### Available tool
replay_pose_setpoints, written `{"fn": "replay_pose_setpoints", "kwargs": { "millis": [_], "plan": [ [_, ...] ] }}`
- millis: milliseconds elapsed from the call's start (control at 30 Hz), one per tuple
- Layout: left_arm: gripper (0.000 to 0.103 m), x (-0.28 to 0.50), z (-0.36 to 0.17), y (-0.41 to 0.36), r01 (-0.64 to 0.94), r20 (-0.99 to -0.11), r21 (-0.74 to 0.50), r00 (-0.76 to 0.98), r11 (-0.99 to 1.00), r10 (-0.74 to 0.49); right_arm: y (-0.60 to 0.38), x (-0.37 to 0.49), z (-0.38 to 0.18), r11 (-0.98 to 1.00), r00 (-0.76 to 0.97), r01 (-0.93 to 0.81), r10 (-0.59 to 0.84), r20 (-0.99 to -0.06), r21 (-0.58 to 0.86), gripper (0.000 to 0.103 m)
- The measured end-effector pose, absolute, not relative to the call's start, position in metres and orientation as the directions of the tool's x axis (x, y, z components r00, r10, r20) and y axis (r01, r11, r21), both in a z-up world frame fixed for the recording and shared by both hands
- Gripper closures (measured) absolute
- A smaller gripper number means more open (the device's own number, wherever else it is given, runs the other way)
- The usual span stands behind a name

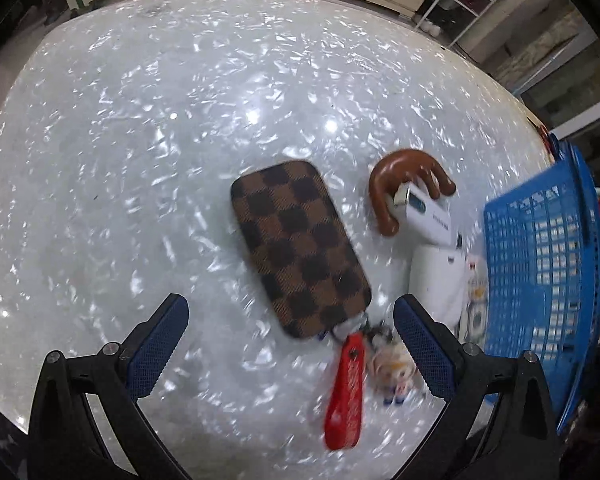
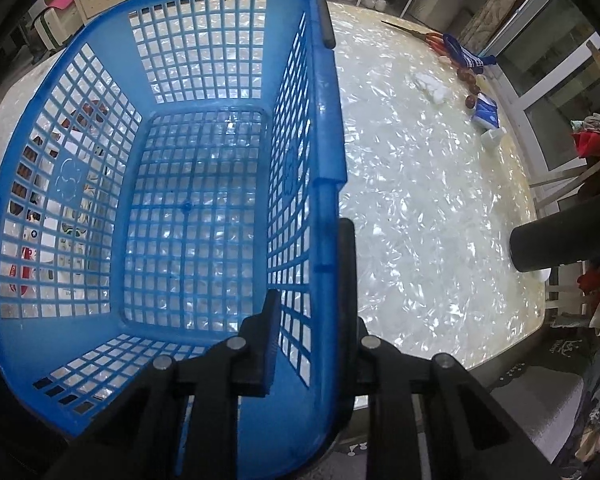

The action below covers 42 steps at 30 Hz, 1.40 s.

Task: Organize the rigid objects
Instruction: 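Close the left tool on the brown checkered pouch while the right tool holds the basket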

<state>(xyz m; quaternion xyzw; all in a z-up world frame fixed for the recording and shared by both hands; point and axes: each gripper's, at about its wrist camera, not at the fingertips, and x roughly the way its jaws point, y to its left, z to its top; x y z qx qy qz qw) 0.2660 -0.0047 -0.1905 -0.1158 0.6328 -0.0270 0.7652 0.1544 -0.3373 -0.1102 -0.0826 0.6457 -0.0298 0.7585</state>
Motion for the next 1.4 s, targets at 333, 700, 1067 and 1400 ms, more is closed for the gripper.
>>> {"fn": "replay_pose_setpoints", "kwargs": {
  "millis": [333, 700, 1067, 1400],
  "plan": [
    [0.000, 0.303, -0.225, -0.008, -0.239, -0.980, -0.161, 0.153, 0.958, -0.126, -0.338, 0.159, -0.116, 0.988, 0.163, -0.075, -0.120, -0.979, -0.133, 0.083],
    [0.001, 0.312, -0.238, -0.016, -0.282, -0.991, -0.039, 0.133, 0.959, -0.002, -0.345, 0.166, -0.113, 0.992, 0.176, -0.072, -0.091, -0.980, -0.105, 0.083],
    [0.031, 0.304, -0.225, -0.034, -0.276, -0.992, -0.032, 0.124, 0.961, 0.002, -0.339, 0.162, -0.116, 0.993, 0.178, -0.084, -0.069, -0.982, -0.085, 0.083],
    [0.031, 0.273, -0.215, -0.021, -0.247, -0.986, -0.084, 0.158, 0.965, -0.046, -0.341, 0.163, -0.116, 0.991, 0.171, -0.080, -0.089, -0.981, -0.103, 0.083]
  ]
}}
